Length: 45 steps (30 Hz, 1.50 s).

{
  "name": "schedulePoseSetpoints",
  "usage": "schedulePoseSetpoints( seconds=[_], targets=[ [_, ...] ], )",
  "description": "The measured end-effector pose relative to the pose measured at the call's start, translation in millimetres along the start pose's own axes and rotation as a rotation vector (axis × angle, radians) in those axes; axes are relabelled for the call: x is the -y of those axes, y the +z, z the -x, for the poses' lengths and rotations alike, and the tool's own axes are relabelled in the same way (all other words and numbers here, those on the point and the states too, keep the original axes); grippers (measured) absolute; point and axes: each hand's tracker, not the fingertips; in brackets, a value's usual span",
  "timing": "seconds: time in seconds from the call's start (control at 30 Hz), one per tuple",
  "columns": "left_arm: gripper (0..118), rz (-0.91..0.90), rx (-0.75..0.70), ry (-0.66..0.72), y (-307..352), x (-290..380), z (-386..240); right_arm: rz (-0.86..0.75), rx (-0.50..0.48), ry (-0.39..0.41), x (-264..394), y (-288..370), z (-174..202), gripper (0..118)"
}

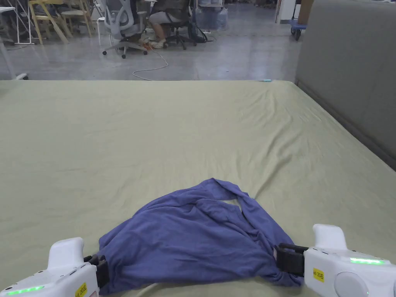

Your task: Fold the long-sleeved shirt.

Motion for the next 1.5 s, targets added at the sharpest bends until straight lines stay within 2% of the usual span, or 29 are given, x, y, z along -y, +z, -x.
schedulePoseSetpoints(
  seconds=[0.1, 0.17, 0.2, 0.23, 0.27, 0.3, 0.33, 0.4, 0.43, 0.53, 0.63, 0.77, 0.8, 0.87, 0.93, 1.0, 1.1, 1.17, 1.27, 1.33, 1.43, 1.5],
  targets=[
    [0, -0.01, -0.02, 0.009, -3, -7, 1, 0.085, -0.001, 0.038, 3, -35, 2, 101],
    [0, -0.011, -0.015, 0.008, -9, -14, 4, 0.126, 0.012, 0.059, 4, -55, 6, 85],
    [17, -0.013, -0.021, 0.008, -13, -20, 4, 0.127, 0.018, 0.063, 6, -61, 9, 59],
    [49, -0.02, -0.038, 0.004, -17, -25, 3, 0.127, 0.023, 0.064, 9, -65, 11, 31],
    [87, -0.026, -0.044, -0.003, -26, -34, 4, 0.137, -0.018, 0.042, 11, -68, 12, 18],
    [118, -0.021, -0.058, -0.016, -34, -42, 3, 0.132, -0.054, 0.014, 12, -67, 14, 17],
    [118, -0.012, -0.07, -0.022, -44, -50, 3, 0.128, -0.006, 0.029, 12, -65, 18, 16],
    [118, -0.001, -0.093, -0.043, -66, -67, 5, 0.123, -0.001, 0.076, 14, -68, 17, 16],
    [118, -0.025, -0.081, -0.039, -78, -75, 6, 0.125, -0.003, 0.073, 13, -68, 16, 16],
    [117, 0.071, -0.145, -0.059, -130, -95, 14, 0.132, -0.028, 0.036, 14, -72, 9, 16],
    [110, 0.167, -0.108, 0.006, -167, -102, 25, 0.132, -0.036, 0.039, 15, -67, 13, 16],
    [108, 0.373, -0.207, -0.169, -194, -81, 16, 0.132, -0.032, 0.036, 17, -69, 13, 16],
    [104, 0.402, -0.221, -0.198, -196, -72, 11, 0.132, -0.031, 0.035, 17, -69, 13, 16],
    [83, 0.268, -0.199, -0.136, -180, -66, 3, 0.131, -0.029, 0.028, 17, -69, 13, 16],
    [0, 0.242, -0.117, -0.185, -168, -68, -11, 0.132, -0.031, 0.028, 16, -67, 15, 16],
    [1, 0.206, -0.146, -0.237, -158, -74, -19, 0.136, -0.03, 0.029, 11, -64, 15, 16],
    [1, 0.142, -0.078, -0.173, -143, -100, -19, 0.057, -0.041, 0.057, -7, -51, 16, 15],
    [1, 0.059, -0.082, -0.166, -127, -129, -19, -0.021, -0.068, 0.037, -41, -32, 17, 15],
    [1, -0.057, -0.02, -0.163, -103, -191, -26, -0.146, -0.111, 0.082, -113, -14, 27, 15],
    [1, -0.122, -0.036, -0.236, -89, -240, -41, -0.215, -0.141, 0.12, -171, -21, 30, 15],
    [1, -0.223, 0.001, -0.189, -66, -318, -50, -0.314, -0.149, 0.16, -264, -7, 42, 13],
    [1, -0.298, -0.025, -0.182, -49, -370, -59, -0.382, -0.159, 0.168, -323, 6, 51, 13]
  ],
)
